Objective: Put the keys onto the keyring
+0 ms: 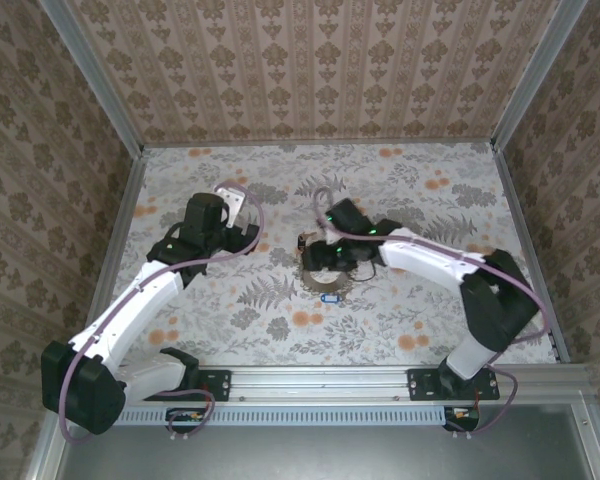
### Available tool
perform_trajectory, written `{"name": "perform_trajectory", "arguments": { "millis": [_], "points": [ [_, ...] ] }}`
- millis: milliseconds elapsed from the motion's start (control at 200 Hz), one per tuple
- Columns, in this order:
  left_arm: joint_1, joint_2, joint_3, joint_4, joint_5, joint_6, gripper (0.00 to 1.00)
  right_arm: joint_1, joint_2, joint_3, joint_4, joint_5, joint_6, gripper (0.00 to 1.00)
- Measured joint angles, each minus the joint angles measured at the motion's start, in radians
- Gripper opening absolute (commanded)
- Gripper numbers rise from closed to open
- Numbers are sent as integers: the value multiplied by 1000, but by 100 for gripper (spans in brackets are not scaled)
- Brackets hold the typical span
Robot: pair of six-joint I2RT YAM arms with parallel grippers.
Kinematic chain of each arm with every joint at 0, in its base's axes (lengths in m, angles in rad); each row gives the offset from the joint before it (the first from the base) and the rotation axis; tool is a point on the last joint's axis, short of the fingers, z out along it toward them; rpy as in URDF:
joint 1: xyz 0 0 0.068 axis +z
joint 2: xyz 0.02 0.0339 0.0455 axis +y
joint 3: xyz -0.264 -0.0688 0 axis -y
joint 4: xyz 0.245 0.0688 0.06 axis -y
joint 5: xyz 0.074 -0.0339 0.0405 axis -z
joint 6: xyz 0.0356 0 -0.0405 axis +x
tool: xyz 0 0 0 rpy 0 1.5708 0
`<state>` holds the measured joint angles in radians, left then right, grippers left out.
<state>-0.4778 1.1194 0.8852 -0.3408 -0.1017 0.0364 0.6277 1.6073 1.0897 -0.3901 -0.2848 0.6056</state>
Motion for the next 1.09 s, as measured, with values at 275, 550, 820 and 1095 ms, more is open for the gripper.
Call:
{"name": "perform_trajectory", "arguments": {
  "millis": [275, 550, 820, 1095],
  "points": [
    [-45, -67, -134, 132, 281, 67, 100, -288, -86, -194, 12, 105, 254, 49],
    [-114, -108, -161, 178, 345, 155, 100, -300, 2, -190, 101, -4, 631, 37],
    [-149, -106, -161, 168, 353, 199, 100, -289, 71, -179, 122, -67, 895, 33],
    [-157, -92, -161, 162, 352, 219, 100, -275, 107, -59, 31, -60, 961, 30]
  ]
}}
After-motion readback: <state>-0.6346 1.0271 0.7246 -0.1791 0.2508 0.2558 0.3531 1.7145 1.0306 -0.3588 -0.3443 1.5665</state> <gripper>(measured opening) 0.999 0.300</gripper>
